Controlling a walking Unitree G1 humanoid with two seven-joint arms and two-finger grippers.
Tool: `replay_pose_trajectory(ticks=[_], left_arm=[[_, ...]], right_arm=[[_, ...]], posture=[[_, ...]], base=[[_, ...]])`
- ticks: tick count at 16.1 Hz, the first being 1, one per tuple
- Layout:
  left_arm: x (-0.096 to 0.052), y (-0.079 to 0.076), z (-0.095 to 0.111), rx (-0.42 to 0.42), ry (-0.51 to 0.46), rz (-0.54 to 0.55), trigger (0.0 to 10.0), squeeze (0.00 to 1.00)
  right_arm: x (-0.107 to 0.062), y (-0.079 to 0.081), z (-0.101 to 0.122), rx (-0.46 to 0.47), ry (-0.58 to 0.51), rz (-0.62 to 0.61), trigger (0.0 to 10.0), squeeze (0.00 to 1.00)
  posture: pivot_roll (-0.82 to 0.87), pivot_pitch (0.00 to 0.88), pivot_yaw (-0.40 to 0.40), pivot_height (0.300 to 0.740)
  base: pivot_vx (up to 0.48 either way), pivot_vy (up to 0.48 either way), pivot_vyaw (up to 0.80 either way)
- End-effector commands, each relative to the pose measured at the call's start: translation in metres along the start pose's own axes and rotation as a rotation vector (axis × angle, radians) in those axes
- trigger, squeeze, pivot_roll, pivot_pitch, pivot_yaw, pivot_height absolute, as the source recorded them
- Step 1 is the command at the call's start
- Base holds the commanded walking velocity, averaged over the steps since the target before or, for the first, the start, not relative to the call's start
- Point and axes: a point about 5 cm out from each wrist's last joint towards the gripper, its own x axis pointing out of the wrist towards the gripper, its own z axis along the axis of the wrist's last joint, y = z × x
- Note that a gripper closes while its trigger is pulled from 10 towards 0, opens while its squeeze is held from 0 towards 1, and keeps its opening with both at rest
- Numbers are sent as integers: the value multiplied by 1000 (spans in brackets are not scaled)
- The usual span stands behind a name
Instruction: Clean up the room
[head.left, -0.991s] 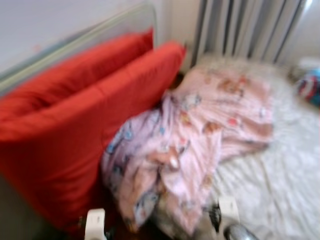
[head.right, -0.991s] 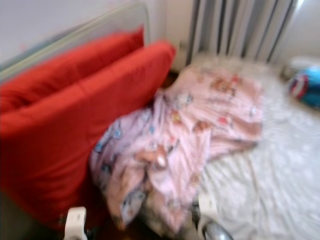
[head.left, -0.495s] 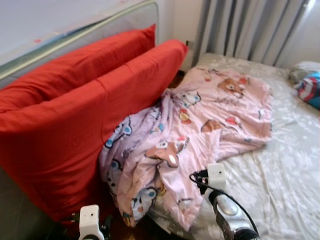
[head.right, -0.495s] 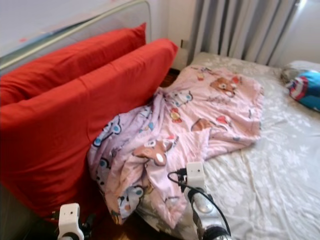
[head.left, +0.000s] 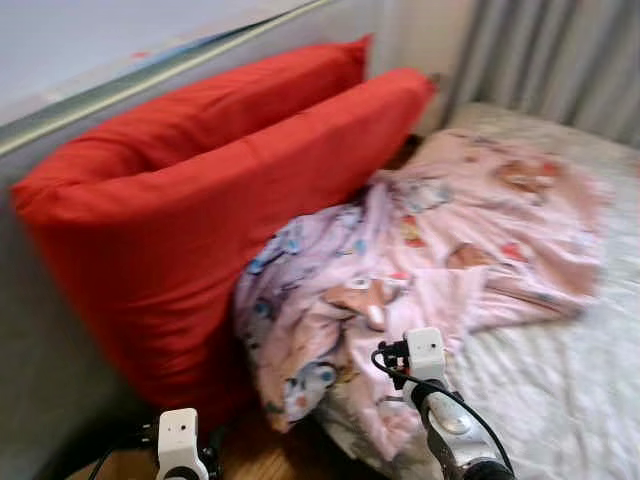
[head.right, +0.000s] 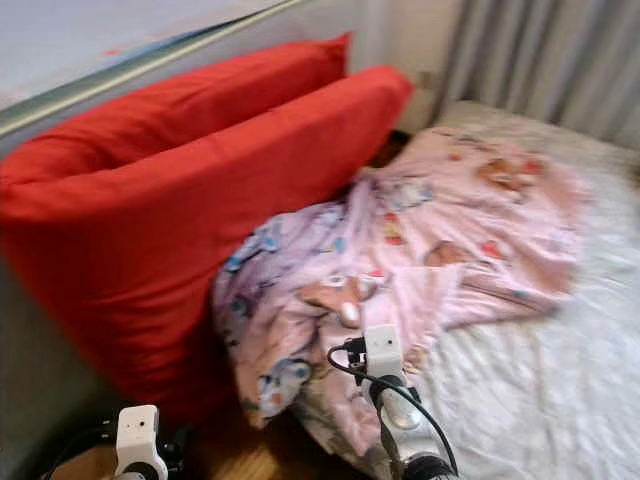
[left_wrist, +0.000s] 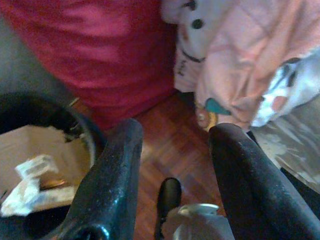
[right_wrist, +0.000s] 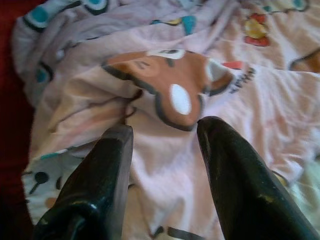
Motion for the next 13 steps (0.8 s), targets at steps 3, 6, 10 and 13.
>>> replay_pose_trajectory(ticks=[3,6,10,13], left_arm=[[-2,1,-5,-7,14,1,10000,0],[-2,0,-4,-5,12,-1,10000,0],[-2,0,-4,-4,13,-3,10000,0],[-2,0,-4,-1,17,-5,10000,0]], right_arm=[[0,-3,0,36,1,-22,10000,0],[1,-4,4,51,-22,-30,10000,0],[2,-6,1,-11,23,-61,10000,0],[1,-6,0,-25,31,-59,10000,0]], posture=[[40,69,-18,740],[40,69,-18,740],[38,71,-19,735],[38,72,-19,725]], base=[[0,0,0],[0,0,0],[0,0,0],[0,0,0]])
